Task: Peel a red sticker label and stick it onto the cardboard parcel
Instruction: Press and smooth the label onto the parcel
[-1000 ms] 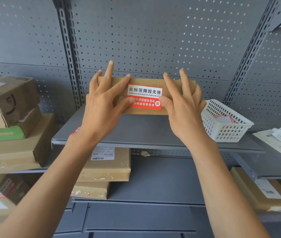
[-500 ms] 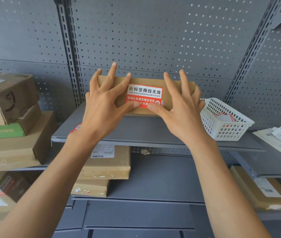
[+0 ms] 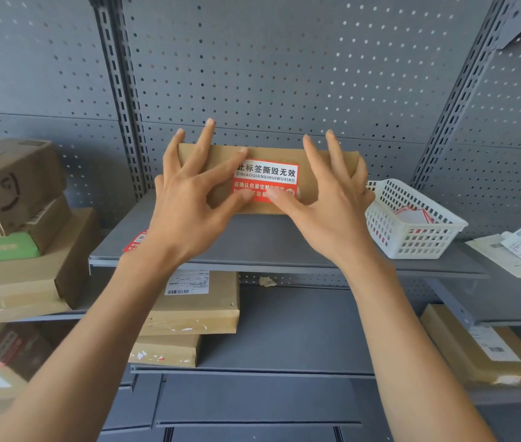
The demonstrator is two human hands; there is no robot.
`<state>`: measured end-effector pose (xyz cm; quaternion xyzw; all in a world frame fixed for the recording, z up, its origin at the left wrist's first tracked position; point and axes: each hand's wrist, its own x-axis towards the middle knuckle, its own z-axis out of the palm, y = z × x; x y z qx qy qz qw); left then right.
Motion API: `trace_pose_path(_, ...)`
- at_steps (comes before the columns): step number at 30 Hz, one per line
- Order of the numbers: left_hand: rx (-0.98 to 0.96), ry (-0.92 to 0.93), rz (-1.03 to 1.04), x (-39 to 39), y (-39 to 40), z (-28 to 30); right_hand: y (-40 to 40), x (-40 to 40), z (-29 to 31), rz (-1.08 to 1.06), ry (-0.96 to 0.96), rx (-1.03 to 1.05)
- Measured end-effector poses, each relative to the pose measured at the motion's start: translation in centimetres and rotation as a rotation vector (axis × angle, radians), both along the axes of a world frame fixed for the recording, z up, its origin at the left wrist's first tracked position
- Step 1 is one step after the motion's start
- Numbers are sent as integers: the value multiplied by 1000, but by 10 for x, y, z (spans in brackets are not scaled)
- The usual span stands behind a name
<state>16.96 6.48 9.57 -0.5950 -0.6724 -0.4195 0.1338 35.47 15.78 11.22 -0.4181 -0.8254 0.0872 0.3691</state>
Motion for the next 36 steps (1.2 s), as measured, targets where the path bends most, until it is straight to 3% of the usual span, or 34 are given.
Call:
trace_pose_path(7,-10,-25,-20,0,-1,1,4,2,-2,26,-48,21)
trace_pose_path(18,6,-75,-39,0,-1,-1,10,15,0,158,104,-86)
trace_pose_path(23,119,-156,125,20,8,-2,2,-7,-5,-4,215,-32)
trace_pose_path(27,133,-88,211,25,17,-4,3,-20,-12,-136,196,64)
trace_pose_path(36,124,-77,192,22,17,-7,10,-14,-16,-59,233,78)
